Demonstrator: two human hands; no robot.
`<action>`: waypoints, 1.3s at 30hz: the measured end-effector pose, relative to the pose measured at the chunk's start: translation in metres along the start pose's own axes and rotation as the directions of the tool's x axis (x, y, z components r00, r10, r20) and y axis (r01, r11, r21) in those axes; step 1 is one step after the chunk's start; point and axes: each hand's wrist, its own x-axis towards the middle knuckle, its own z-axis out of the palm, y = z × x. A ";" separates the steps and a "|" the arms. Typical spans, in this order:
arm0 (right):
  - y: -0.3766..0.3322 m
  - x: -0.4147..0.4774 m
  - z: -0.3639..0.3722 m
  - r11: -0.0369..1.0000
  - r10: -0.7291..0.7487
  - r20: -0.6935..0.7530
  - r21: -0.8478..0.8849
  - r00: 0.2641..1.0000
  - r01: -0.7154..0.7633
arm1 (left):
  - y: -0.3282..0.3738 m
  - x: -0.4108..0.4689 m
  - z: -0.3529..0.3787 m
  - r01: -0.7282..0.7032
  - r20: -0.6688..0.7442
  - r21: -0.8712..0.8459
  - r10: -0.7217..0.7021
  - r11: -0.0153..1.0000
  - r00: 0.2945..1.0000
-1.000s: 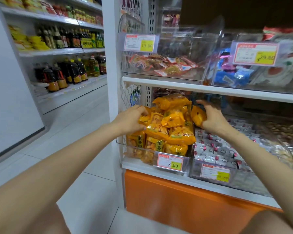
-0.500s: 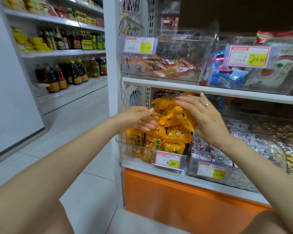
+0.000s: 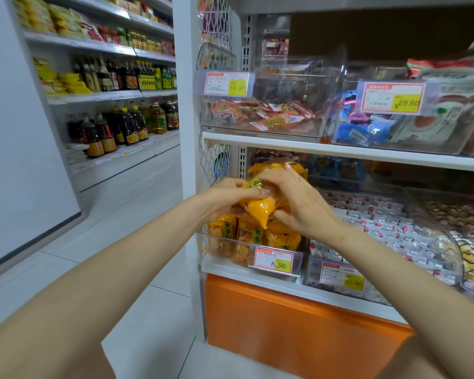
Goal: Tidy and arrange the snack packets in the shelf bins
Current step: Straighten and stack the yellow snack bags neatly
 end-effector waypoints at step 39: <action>0.058 -0.022 0.022 0.877 0.443 0.184 0.115 0.878 -0.467 | -0.001 0.020 -0.034 0.063 -0.336 0.916 0.674 0.396 0.658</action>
